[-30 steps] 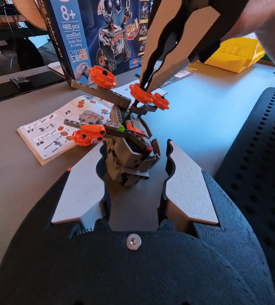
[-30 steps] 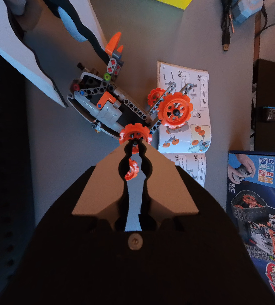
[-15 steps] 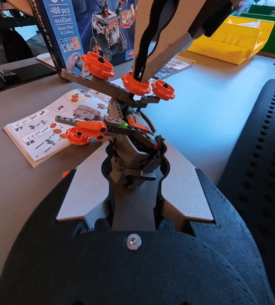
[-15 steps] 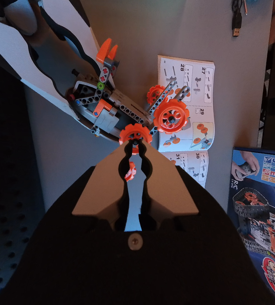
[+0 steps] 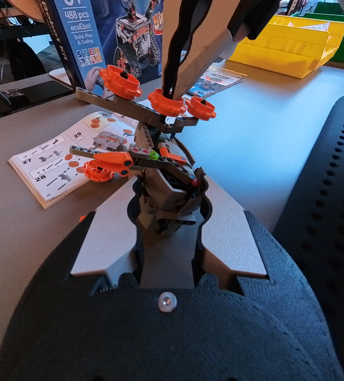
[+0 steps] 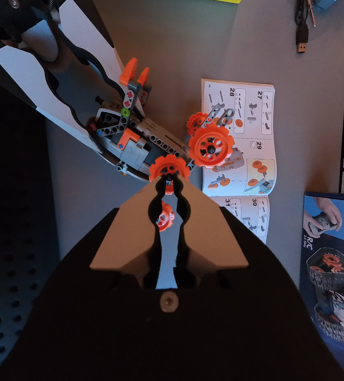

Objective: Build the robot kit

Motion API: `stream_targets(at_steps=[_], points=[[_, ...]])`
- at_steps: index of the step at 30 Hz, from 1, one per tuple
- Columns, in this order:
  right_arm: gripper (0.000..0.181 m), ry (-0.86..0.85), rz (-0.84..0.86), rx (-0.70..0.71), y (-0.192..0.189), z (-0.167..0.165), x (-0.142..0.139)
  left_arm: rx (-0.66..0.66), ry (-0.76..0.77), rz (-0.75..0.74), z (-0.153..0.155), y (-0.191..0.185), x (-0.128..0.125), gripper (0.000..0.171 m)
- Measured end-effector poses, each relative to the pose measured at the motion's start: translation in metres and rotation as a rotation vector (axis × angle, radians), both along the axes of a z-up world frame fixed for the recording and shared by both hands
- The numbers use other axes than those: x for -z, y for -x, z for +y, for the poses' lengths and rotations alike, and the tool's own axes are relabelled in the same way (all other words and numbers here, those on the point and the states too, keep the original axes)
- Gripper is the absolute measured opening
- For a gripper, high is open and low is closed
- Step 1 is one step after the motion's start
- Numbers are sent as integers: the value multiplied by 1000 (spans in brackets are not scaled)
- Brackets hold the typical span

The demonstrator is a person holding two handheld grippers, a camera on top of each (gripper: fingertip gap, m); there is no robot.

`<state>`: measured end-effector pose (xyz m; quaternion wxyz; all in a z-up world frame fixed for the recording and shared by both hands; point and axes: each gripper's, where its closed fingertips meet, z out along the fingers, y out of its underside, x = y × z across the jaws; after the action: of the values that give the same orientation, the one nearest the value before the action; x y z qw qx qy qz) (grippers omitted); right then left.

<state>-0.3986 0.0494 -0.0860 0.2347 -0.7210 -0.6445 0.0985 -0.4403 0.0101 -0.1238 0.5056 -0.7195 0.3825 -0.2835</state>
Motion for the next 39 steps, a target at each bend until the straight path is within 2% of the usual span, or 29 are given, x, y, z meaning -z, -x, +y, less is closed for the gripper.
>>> stream_targets(at_steps=[6, 15, 22, 26, 31, 39], points=[[7, 1, 3, 13, 2, 1, 0, -1, -1, 1, 0, 0, 0, 56], [7, -102, -10, -155, 3, -3, 0, 0, 0, -3, 0, 0, 0, 56], [7, -145, 29, -213, 3, -3, 0, 0, 0, -4, -1, 0, 0, 56], [7, -104, 38, -158, 1, -1, 0, 0, 0, -4, -1, 0, 0, 56], [7, -130, 36, -177, 1, -3, 1, -1, -2, -4, -1, 0, 0, 56], [7, -31, 87, -5, -1, 0, 1, -2, 0, -5, -1, 0, 0, 56]])
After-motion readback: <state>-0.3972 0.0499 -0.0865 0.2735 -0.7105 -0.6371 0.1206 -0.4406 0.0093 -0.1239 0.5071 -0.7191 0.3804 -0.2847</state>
